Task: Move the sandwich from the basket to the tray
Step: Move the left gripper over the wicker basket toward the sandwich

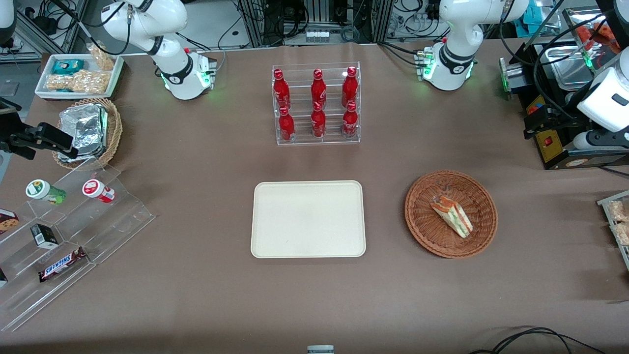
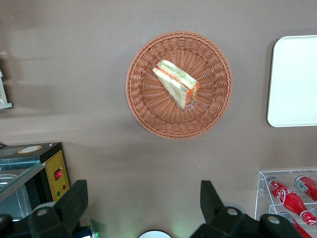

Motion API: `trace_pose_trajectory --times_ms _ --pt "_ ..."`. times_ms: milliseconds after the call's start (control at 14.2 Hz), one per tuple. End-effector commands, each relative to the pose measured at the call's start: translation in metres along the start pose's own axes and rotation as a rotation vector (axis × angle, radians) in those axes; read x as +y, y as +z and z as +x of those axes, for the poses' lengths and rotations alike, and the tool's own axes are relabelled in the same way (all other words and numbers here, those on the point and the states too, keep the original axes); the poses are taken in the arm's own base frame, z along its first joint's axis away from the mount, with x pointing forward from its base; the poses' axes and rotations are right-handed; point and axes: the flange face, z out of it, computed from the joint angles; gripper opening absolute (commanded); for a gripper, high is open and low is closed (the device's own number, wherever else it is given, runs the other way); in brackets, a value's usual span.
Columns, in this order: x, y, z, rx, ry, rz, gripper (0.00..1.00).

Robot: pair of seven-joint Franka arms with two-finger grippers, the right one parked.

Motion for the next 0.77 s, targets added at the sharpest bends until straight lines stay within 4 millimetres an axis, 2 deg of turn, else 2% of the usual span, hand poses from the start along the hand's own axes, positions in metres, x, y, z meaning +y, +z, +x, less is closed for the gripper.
trace_pose_trajectory --times_ms 0,703 --pt "0.0 -0.003 -0.003 0.004 -0.008 -0.011 1.0" --pt "0.002 0.008 -0.001 -0.031 -0.006 0.002 1.0"
